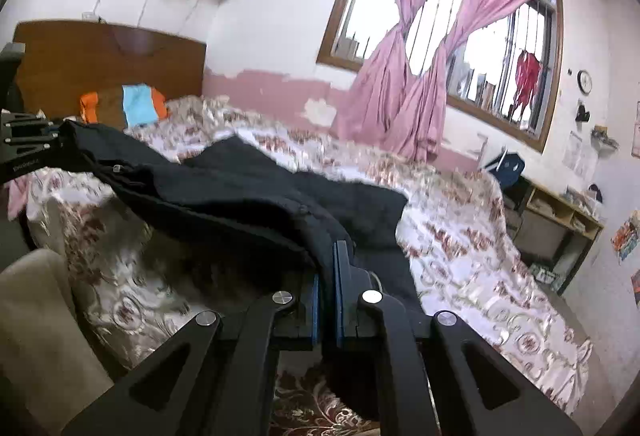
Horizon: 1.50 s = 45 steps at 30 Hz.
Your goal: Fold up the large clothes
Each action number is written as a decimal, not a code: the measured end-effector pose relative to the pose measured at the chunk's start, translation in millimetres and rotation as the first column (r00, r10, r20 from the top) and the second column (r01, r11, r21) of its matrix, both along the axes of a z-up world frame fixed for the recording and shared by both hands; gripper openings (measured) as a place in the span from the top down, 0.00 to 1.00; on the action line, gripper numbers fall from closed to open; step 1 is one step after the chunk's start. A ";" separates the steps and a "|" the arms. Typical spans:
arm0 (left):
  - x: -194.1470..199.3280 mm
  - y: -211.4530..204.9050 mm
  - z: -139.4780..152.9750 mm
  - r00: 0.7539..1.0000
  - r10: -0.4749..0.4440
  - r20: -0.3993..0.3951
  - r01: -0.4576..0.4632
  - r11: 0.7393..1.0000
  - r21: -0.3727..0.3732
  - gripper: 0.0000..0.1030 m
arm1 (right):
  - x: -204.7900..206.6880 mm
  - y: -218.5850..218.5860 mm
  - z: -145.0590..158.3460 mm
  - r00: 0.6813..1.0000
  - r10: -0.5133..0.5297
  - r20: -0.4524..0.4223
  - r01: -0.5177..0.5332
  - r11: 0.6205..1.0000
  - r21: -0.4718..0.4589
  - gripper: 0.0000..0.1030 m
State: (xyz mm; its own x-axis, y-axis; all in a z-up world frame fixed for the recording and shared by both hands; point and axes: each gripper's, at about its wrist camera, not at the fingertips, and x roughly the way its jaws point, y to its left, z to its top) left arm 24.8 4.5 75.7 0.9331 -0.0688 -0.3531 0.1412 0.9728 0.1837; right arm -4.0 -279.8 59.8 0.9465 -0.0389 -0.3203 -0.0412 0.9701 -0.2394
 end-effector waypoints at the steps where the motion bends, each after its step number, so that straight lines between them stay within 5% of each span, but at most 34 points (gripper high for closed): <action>1: -4.7 0.0 6.5 1.000 -0.001 0.012 0.001 1.000 -0.004 0.93 | -3.7 -1.6 5.3 1.000 0.003 0.015 -0.003 1.000 0.003 0.95; 10: 11.9 -4.6 46.1 0.998 -0.036 0.057 0.035 0.999 0.012 0.93 | -5.7 -12.6 44.1 0.995 -0.001 0.104 -0.007 0.997 0.077 0.95; 25: 162.7 -39.3 76.7 0.999 -0.052 -0.007 0.053 0.993 0.108 0.93 | 153.2 -45.7 58.1 0.995 -0.043 0.094 0.036 0.996 0.076 0.95; 36: 297.7 -43.9 47.2 0.991 0.008 -0.132 0.003 0.997 0.081 0.93 | 305.4 -50.7 45.1 1.000 -0.030 0.006 0.030 0.999 0.026 0.95; 45: 393.3 -58.3 -3.2 0.969 0.023 -0.247 -0.004 0.997 0.075 0.93 | 420.6 -49.5 0.4 0.989 -0.085 -0.124 0.082 0.996 -0.026 0.95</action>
State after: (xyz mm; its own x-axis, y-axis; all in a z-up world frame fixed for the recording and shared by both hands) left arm 418.0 -53.9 72.5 0.8167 -0.0219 -0.5767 0.1781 0.9601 0.2156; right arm 416.6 -329.3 60.2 0.8925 -0.1236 -0.4339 0.0088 0.9663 -0.2573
